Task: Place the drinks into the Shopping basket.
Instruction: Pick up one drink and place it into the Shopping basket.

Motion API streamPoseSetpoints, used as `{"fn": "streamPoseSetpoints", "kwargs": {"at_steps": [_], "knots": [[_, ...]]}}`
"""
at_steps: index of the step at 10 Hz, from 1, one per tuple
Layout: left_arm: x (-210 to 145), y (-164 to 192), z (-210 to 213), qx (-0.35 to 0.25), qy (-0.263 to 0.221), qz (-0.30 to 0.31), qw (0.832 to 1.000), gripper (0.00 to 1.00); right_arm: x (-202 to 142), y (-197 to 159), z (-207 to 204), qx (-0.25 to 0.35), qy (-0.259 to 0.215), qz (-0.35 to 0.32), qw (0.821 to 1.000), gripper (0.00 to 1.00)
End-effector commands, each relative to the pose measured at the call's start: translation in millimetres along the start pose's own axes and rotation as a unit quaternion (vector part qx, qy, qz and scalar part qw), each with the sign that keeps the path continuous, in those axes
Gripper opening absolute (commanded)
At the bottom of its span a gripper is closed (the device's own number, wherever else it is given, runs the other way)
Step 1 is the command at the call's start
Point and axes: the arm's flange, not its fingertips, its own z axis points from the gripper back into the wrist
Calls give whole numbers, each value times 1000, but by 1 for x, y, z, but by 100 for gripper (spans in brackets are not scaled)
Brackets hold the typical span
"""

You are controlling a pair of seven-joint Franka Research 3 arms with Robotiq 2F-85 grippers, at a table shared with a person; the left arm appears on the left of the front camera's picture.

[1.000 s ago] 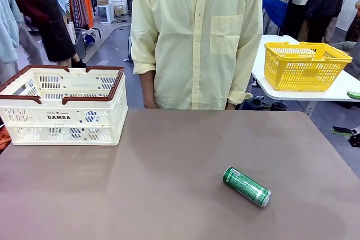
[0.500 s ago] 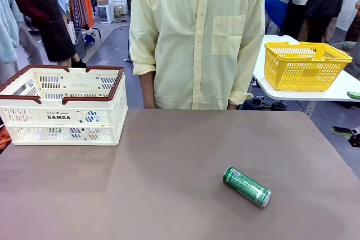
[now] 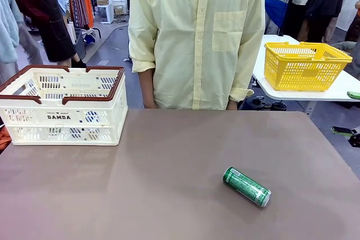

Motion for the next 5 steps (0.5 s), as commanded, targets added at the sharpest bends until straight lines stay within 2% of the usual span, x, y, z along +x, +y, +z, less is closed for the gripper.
{"fn": "streamPoseSetpoints", "kwargs": {"at_steps": [1, 5], "knots": [[-3, 1, 0, 3, -3, 2, 1000, 100, 0, 6, -1, 9, 0, -1, 1000, 100], [-3, 1, 0, 3, -3, 2, 1000, 100, 0, 0, 0, 0, 0, 0, 1000, 100]]}}
